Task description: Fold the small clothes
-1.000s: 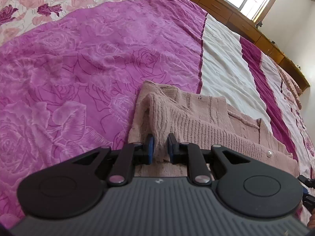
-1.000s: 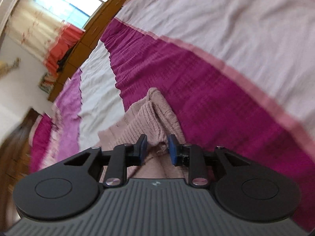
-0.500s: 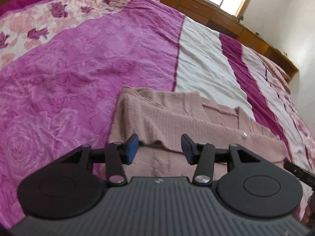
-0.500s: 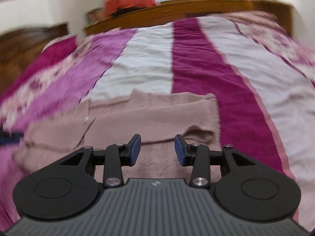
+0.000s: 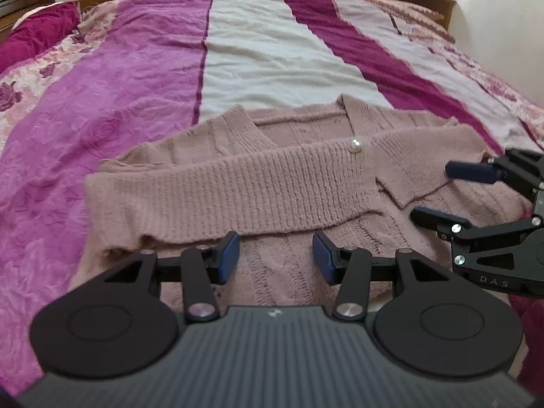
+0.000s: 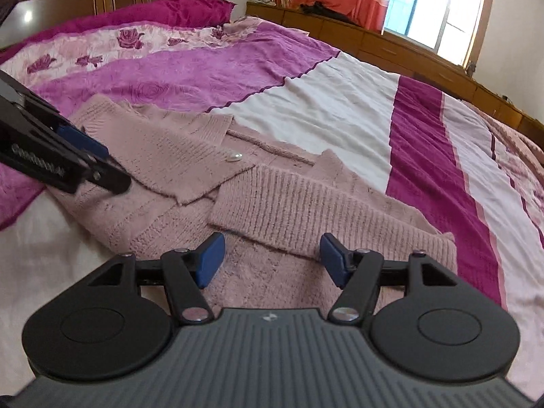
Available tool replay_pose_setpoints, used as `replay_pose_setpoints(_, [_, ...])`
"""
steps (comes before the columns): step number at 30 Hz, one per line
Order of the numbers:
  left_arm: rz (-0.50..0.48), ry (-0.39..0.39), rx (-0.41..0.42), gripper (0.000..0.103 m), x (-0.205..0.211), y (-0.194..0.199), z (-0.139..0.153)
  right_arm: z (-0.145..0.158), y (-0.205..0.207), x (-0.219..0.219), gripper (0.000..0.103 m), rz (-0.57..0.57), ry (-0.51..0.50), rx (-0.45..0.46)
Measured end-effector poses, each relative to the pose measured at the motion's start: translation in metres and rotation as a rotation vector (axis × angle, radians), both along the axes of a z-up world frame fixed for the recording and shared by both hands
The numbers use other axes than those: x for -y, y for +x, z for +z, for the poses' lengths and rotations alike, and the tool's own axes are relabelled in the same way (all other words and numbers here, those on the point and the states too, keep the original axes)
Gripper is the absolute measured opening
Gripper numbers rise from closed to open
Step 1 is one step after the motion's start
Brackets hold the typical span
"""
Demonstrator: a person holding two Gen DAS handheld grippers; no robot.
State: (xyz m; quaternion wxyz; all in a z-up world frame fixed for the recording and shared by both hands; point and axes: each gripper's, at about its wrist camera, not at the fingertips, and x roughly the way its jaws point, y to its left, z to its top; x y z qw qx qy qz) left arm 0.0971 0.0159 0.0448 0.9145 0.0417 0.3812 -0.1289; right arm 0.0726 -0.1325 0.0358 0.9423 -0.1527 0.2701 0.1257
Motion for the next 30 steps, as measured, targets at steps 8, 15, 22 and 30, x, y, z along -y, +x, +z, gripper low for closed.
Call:
replay_pose_setpoints(8, [0.004,0.063,0.040,0.053,0.013,0.013,-0.012,-0.007,0.020,0.000,0.068,-0.031,0.011,0.006])
replay_pose_setpoints(15, [0.016,0.069,0.099,0.027,0.017,0.019,-0.011,-0.003,0.033,-0.003,0.017,-0.062,0.039,0.045])
replay_pose_setpoints(22, [0.040,0.064,0.122,0.020,0.021,0.048,-0.001,0.009,0.064,-0.003,0.014,-0.085,0.060,0.058])
replay_pose_setpoints(30, [0.082,0.058,0.117,0.020,0.026,0.090,-0.005,0.000,0.109,-0.006,0.014,-0.120,0.088,0.006])
